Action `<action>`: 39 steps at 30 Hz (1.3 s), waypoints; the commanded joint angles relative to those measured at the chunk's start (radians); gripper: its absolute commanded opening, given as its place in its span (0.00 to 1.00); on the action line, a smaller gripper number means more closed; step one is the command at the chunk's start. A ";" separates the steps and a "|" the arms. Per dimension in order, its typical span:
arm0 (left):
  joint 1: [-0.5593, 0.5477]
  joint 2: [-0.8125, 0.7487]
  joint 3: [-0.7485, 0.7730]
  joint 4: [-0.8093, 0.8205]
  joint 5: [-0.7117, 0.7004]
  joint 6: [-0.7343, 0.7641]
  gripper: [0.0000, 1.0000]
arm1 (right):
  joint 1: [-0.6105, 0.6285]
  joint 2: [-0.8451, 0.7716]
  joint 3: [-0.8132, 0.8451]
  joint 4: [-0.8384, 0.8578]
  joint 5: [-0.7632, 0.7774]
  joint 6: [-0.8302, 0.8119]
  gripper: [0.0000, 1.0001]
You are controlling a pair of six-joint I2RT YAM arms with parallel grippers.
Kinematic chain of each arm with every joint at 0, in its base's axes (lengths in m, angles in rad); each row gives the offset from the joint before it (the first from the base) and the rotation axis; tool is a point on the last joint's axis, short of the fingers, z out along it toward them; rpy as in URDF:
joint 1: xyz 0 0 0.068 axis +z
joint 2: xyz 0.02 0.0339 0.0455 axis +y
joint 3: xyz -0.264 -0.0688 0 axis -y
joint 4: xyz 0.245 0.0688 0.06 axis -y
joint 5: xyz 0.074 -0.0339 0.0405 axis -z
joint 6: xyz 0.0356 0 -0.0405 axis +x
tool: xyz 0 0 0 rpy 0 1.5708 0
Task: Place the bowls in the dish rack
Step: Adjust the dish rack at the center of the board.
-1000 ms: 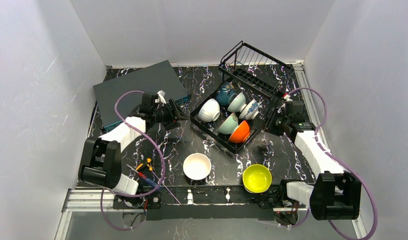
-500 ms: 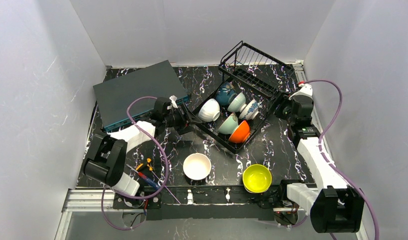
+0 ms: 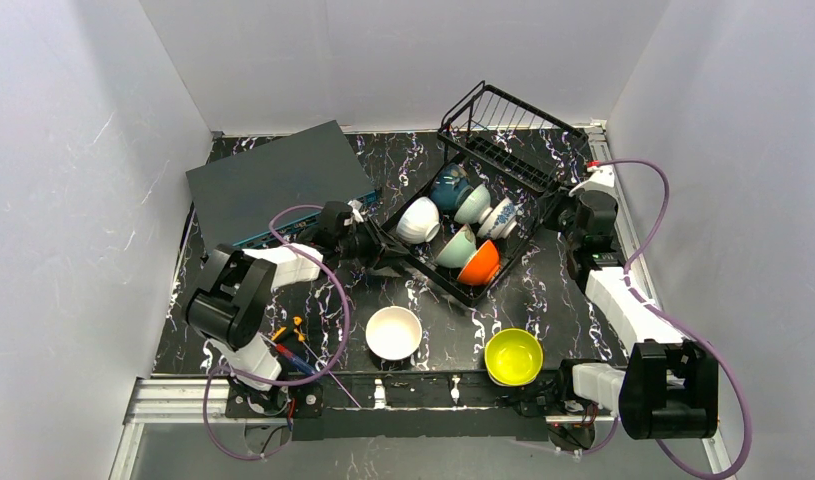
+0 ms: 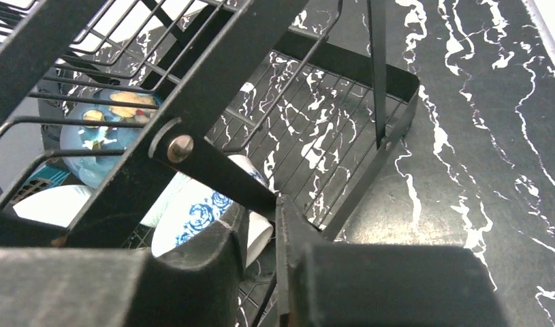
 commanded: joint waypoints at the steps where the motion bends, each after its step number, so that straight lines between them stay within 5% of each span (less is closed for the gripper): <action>1: -0.005 0.039 0.010 0.011 -0.014 -0.002 0.20 | -0.006 -0.006 -0.008 0.108 -0.015 -0.011 0.13; 3: -0.005 0.051 0.016 0.010 -0.015 0.003 0.12 | -0.006 -0.017 -0.011 0.091 -0.018 -0.012 0.02; 7: -0.001 0.068 0.025 0.010 -0.018 0.017 0.00 | -0.005 -0.046 -0.001 0.018 -0.040 -0.004 0.01; 24: 0.200 0.079 0.039 -0.088 0.047 0.132 0.00 | -0.006 -0.214 -0.025 -0.314 -0.190 0.059 0.01; 29: 0.188 0.024 0.027 -0.101 0.041 0.127 0.36 | -0.006 -0.212 -0.020 -0.331 -0.148 0.060 0.01; 33: 0.142 -0.045 0.016 -0.100 0.012 0.104 0.55 | -0.005 -0.183 -0.015 -0.328 -0.125 0.068 0.08; 39: 0.044 -0.058 0.048 -0.100 -0.027 0.064 0.66 | -0.006 -0.131 -0.028 -0.299 -0.045 0.091 0.31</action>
